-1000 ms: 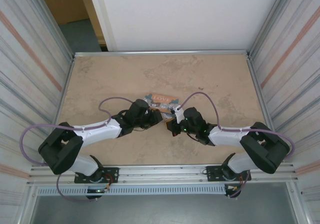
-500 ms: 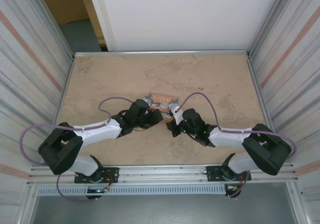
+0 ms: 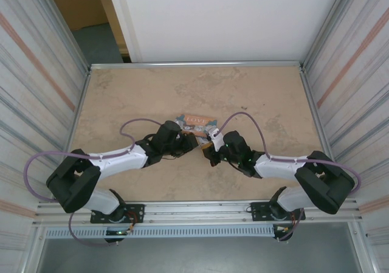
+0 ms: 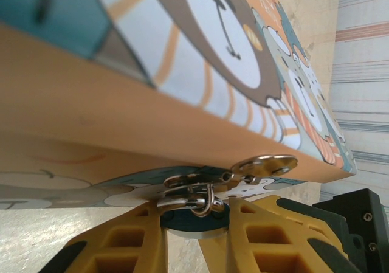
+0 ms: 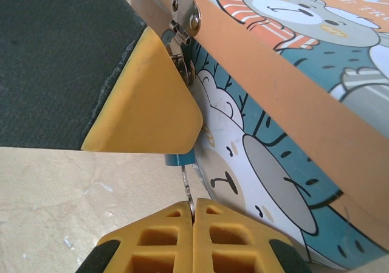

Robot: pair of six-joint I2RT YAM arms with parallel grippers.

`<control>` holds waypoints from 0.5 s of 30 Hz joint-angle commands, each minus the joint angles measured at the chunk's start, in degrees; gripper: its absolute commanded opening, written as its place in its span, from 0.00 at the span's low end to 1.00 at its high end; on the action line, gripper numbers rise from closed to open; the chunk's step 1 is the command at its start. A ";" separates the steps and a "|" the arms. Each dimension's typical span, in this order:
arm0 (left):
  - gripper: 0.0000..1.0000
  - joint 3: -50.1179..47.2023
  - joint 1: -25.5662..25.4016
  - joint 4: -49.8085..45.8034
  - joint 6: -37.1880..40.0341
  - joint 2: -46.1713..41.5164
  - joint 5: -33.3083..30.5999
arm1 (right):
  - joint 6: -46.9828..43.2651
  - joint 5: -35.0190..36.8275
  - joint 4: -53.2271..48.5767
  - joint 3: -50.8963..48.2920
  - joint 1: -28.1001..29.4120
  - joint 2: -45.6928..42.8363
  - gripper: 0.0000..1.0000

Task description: Unlock a padlock with a key

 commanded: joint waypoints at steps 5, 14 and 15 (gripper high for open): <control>0.17 -0.27 -1.94 3.03 0.31 -0.90 5.80 | 4.52 -5.25 9.54 3.94 0.08 -1.14 0.00; 0.17 0.26 -2.25 3.16 0.00 -0.37 5.65 | 0.06 3.20 7.71 5.04 4.20 -0.82 0.00; 0.17 0.28 -2.29 3.12 -0.04 -0.37 5.63 | 0.06 3.25 8.14 5.17 4.05 -0.83 0.00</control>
